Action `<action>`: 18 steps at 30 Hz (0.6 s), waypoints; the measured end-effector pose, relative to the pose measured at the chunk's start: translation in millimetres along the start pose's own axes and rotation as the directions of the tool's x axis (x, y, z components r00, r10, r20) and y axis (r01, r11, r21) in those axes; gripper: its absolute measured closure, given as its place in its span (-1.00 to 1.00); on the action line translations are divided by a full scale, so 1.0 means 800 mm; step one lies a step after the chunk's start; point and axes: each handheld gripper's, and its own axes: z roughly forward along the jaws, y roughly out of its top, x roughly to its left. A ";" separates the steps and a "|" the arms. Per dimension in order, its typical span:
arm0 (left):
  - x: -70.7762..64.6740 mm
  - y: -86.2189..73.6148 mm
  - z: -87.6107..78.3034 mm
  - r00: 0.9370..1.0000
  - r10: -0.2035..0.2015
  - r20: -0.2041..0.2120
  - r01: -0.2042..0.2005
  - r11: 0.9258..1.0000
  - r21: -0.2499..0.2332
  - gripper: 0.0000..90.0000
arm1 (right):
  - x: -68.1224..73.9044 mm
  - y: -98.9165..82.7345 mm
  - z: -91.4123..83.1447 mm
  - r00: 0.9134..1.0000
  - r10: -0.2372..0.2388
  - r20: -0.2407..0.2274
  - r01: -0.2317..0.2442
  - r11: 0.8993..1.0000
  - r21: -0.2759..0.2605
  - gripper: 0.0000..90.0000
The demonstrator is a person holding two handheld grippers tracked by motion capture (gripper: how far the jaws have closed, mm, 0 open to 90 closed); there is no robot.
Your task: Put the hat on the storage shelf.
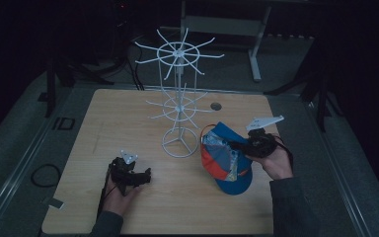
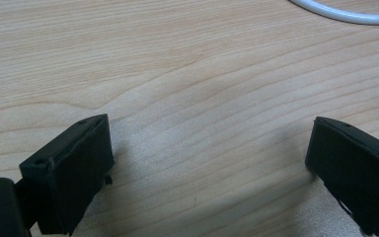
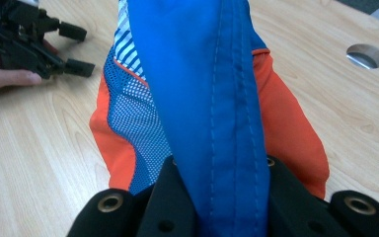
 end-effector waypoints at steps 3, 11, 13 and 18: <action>0.000 0.000 0.000 1.000 -0.001 0.001 0.001 1.000 0.000 -0.90 | 0.000 0.001 -0.005 1.000 0.009 -0.001 -0.009 1.000 -0.024 0.94; 0.000 0.000 0.000 1.000 0.000 0.000 0.000 1.000 0.000 -0.90 | 0.003 0.007 -0.019 1.000 0.013 -0.020 -0.014 0.998 -0.064 0.94; 0.000 0.000 0.000 1.000 0.000 0.000 0.000 1.000 0.000 -0.90 | 0.005 0.008 -0.023 1.000 0.013 -0.022 -0.015 0.997 -0.077 0.94; 0.000 0.000 0.000 1.000 0.000 0.000 0.000 1.000 0.000 -0.90 | 0.007 0.012 -0.032 1.000 0.011 -0.025 -0.013 0.995 -0.103 0.94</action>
